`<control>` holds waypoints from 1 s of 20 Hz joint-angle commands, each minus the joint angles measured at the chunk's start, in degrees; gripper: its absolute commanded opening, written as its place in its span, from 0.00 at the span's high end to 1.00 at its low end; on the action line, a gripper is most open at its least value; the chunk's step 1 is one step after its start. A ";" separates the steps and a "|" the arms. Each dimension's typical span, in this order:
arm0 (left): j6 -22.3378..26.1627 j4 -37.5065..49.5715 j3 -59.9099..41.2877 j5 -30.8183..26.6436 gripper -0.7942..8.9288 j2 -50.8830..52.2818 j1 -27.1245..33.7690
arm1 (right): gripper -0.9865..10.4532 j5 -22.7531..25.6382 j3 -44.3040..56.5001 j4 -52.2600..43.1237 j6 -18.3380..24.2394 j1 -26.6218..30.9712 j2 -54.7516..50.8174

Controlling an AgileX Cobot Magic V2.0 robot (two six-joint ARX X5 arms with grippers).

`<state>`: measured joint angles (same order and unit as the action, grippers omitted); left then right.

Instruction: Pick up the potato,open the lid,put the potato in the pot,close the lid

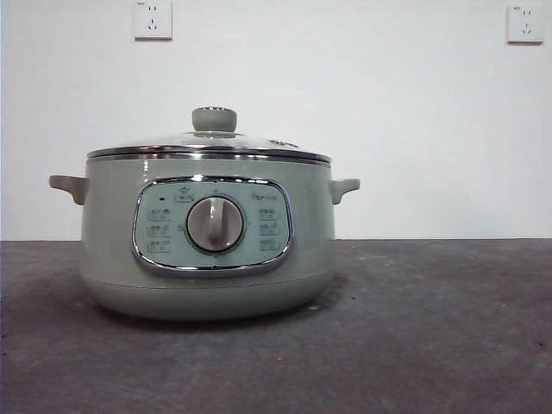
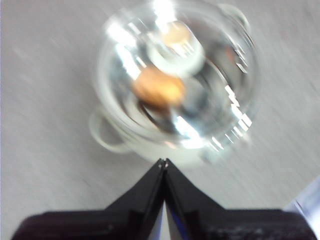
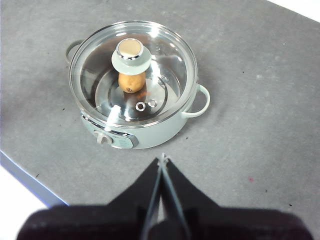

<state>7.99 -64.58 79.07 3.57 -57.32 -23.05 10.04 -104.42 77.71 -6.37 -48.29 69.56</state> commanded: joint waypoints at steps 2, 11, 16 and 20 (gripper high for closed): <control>0.70 15.58 -16.55 2.03 0.92 11.72 9.18 | 0.92 0.04 0.55 1.31 0.15 -0.02 -0.02; -3.30 52.76 -70.49 1.97 0.92 47.25 22.38 | 0.92 0.04 0.55 1.31 0.15 -0.02 -0.02; -6.47 56.19 -78.64 0.76 0.92 55.80 22.32 | 0.92 0.02 0.55 1.31 0.15 -0.02 -0.02; -6.45 55.25 -78.64 -0.59 0.92 57.09 22.18 | 0.92 0.04 0.55 1.31 0.17 -0.02 0.00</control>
<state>2.07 -9.43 1.04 3.11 -0.36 -0.86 10.07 -104.42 77.71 -6.37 -48.29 69.56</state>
